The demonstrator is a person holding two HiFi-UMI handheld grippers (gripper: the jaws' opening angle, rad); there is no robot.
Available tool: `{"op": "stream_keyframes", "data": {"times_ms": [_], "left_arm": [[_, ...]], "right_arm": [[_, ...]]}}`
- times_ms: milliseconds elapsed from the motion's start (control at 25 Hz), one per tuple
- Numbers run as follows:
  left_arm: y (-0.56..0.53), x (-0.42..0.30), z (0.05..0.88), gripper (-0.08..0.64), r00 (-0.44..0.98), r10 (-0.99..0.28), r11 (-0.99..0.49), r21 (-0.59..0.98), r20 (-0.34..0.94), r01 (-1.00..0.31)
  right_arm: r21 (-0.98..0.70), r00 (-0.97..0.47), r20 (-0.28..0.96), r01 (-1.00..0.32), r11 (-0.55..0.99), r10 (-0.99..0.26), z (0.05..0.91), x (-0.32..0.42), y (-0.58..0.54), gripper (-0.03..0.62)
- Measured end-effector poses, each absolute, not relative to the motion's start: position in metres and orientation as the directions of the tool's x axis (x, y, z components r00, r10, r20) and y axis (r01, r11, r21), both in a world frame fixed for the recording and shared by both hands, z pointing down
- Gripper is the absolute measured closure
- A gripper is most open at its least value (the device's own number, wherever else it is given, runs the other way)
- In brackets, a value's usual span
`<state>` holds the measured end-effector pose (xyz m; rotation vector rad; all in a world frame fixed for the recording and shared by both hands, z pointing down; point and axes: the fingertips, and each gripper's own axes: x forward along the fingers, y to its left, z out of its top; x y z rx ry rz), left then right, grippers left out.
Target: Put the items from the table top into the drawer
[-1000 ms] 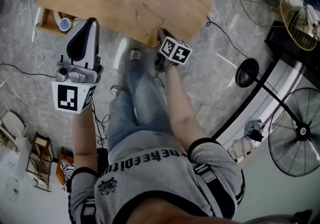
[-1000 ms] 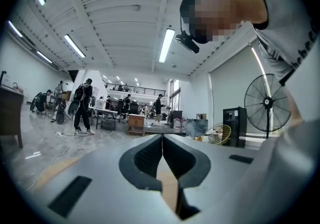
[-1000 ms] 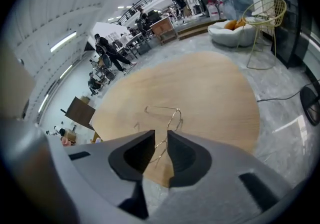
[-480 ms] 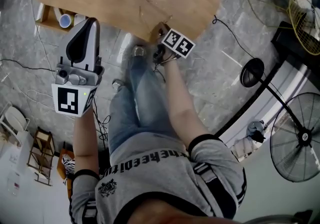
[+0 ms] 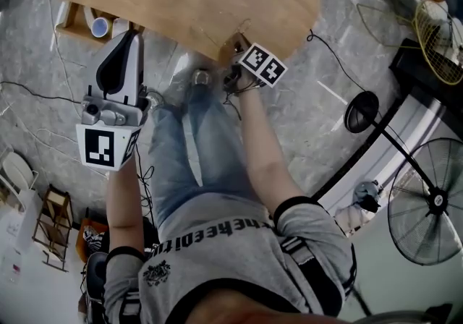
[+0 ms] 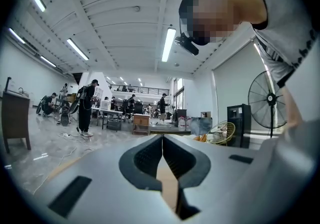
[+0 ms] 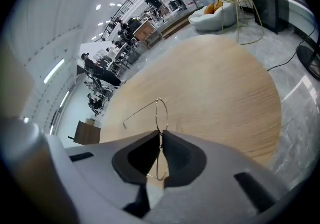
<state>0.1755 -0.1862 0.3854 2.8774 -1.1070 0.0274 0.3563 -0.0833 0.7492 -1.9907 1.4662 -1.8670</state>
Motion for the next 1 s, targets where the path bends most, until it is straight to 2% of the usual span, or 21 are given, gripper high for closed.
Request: {"op": "stream_keyframes", "data": {"times_ms": [360, 1000], "left_arm": [[-0.176, 0.128, 0.357, 0.549, 0.699, -0.715, -0.699, 0.032, -0.008, -0.715], [-0.179, -0.056, 0.353, 0.549, 0.592, -0.805, -0.593, 0.039, -0.024, -0.804]], "right_arm": [[-0.678, -0.23, 0.658, -0.597, -0.43, -0.717, 0.691, 0.306, -0.108, 0.574], [-0.696, -0.306, 0.619, -0.64, -0.326, -0.723, 0.662, 0.133, -0.153, 0.574]]}}
